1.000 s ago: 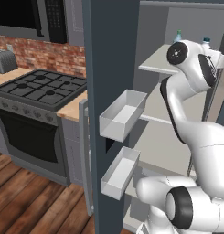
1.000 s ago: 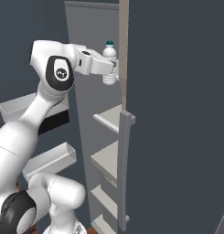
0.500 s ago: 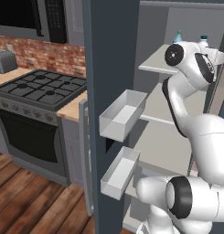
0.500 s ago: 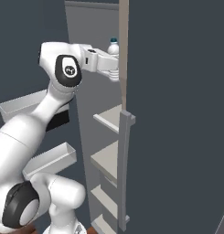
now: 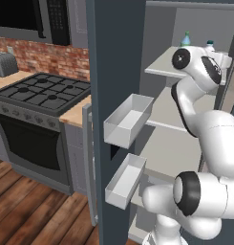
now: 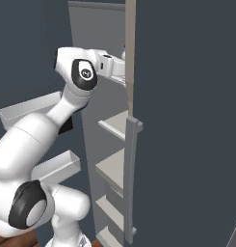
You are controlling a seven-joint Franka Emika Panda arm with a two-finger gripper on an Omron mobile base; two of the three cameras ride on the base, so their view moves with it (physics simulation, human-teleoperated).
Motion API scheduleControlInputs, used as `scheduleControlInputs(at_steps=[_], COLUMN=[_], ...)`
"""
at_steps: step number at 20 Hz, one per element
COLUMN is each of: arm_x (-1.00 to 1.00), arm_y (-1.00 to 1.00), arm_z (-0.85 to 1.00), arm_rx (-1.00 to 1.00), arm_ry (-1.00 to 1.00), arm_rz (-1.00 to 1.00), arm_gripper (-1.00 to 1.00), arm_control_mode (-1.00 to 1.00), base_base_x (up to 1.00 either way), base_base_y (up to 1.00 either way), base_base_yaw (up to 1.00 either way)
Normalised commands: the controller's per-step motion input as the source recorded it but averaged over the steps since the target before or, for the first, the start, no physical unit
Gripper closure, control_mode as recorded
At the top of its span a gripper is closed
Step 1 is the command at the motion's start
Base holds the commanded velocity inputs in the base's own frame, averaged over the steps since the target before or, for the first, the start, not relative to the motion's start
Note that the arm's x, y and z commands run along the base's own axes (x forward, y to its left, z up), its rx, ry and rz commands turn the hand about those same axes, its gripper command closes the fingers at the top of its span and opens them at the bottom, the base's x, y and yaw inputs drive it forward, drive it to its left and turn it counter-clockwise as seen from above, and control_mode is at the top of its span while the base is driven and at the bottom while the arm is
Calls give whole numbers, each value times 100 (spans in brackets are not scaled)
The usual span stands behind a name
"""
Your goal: Take the bottled waters from the counter and place them in the freezer to freeze. Close the freezer door after placing the bottles.
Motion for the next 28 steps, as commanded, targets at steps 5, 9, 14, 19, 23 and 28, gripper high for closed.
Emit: scheduleControlInputs(at_steps=[5, 9, 14, 19, 23, 28], arm_x=[27, 29, 30, 31, 38, 42], arm_y=[-8, -14, -14, -6, -3, 0], arm_z=[-19, -17, -3, -1, -12, -17], arm_rx=[0, 0, 0, 0, 0, 3], arm_ry=[0, 0, 0, 0, 2, 3], arm_rz=[0, 0, 0, 0, 0, 0], arm_gripper=[100, 100, 100, 100, 100, 100], arm_control_mode=[-100, -100, -100, -100, -100, -100], base_base_x=[0, 0, 0, 0, 0, 0], base_base_y=[0, 0, 0, 0, 0, 0], base_base_yaw=[0, 0, 0, 0, 0, 0])
